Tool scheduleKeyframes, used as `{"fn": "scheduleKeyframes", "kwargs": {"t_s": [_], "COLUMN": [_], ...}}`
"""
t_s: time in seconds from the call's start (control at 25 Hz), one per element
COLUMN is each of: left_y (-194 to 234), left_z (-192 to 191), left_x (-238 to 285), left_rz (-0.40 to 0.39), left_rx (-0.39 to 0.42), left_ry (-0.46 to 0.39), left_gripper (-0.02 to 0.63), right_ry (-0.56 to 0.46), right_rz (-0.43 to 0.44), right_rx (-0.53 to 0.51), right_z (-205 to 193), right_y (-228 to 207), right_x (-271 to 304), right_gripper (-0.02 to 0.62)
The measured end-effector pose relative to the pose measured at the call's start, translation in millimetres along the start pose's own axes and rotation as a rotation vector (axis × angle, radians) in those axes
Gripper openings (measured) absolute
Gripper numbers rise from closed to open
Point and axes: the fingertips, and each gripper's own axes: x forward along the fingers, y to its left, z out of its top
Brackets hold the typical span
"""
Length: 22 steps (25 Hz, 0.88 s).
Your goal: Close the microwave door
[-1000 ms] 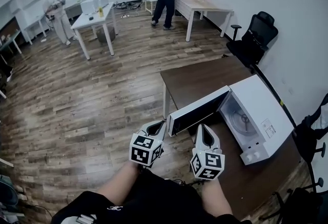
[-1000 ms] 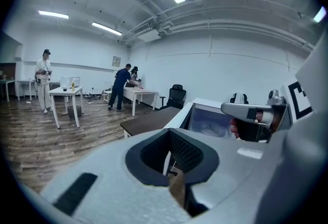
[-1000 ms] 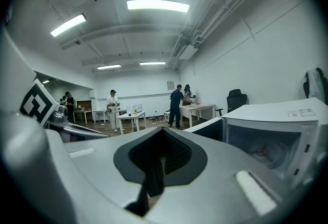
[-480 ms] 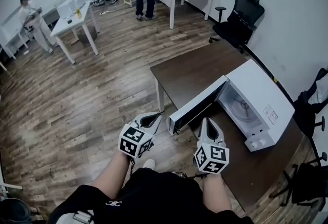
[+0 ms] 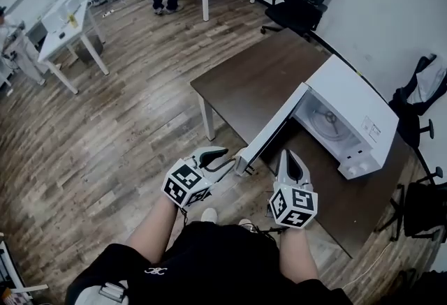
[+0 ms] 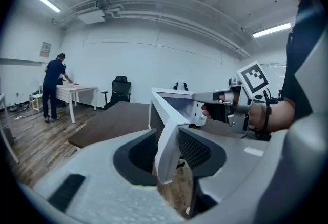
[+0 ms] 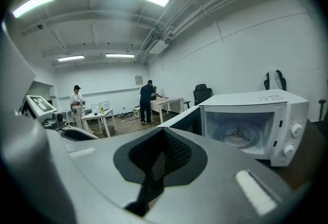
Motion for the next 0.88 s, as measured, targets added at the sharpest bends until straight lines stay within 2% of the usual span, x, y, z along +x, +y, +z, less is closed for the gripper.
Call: {"fn": "scheduleKeyframes", "kwargs": {"t_s": [0.44,0.76,0.88], "left_y": [-6.1,-21.0,-26.4], "left_z": [-19.7,-16.1,-14.4], "left_x": [36.5,46.3,52.0], "left_rz": [-0.194,-0.285,-0.291], "left_rx": [0.158,0.233,0.236], "left_ry": [0.104,0.107,0.098], "left_gripper": [0.137,0.152,0.19], "right_ry": [0.006,0.0,0.001], "right_rz": [-0.219,-0.324,-0.354], "right_rx": [0.037,0.072,0.073], "right_z": [-16.3,-22.3,-25.0], "right_y": [-14.5,-32.6,-39.1], "right_x": [-26.8,-46.7,-55.0], "right_gripper": [0.008,0.008,0.008]}}
